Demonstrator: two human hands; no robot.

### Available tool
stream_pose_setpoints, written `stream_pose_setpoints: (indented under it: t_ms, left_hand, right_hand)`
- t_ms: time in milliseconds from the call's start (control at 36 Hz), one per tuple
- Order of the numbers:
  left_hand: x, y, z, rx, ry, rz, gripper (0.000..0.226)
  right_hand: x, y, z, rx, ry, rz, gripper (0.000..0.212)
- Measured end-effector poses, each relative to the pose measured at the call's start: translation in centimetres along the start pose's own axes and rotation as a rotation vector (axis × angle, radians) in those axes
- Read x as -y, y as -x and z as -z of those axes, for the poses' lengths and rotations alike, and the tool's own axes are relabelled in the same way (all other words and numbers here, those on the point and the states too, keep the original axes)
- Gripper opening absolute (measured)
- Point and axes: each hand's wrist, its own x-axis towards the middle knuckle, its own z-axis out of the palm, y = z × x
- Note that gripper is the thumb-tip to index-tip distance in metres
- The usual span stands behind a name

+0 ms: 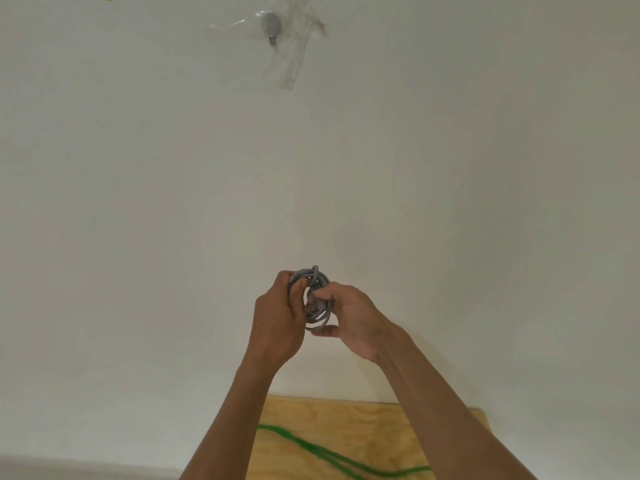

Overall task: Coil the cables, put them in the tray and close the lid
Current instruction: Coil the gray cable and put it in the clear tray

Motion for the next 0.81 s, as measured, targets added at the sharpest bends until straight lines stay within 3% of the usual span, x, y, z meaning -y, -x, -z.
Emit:
stream_pose_setpoints:
  t_ms: [139, 222, 306, 417, 528, 639, 806]
  left_hand:
    - [0.4, -0.2, 0.3, 0.032, -0.015, -0.001, 0.020]
    - [0.6, -0.2, 0.2, 0.023, -0.028, 0.013, 0.019]
    - [0.9, -0.2, 0.2, -0.007, -0.018, 0.035, 0.021]
    - [0.8, -0.2, 0.3, -0.020, -0.005, 0.032, 0.021]
    - [0.7, -0.5, 0.4, -0.024, -0.048, 0.050, 0.022]
    - [1.3, -0.9, 0.2, -0.055, -0.082, 0.076, 0.022]
    - [1.7, -0.6, -0.2, -0.048, -0.108, 0.092, 0.021]
  right_hand:
    - [0.3, 0.2, -0.2, 0.007, 0.181, 0.037, 0.011]
    - [0.3, 0.2, -0.6, -0.108, 0.391, 0.105, 0.013]
    - [0.1, 0.2, -1.1, -0.236, 0.588, 0.216, 0.027]
    - [0.1, 0.4, -0.7, -0.194, 0.596, 0.252, 0.061]
    - [0.2, 0.8, -1.5, -0.265, 0.680, 0.331, 0.049]
    - [-0.6, 0.7, -2.6, -0.484, 0.984, 0.507, 0.012]
    - [-0.1, 0.7, -3.9, -0.456, 1.354, 0.342, 0.017]
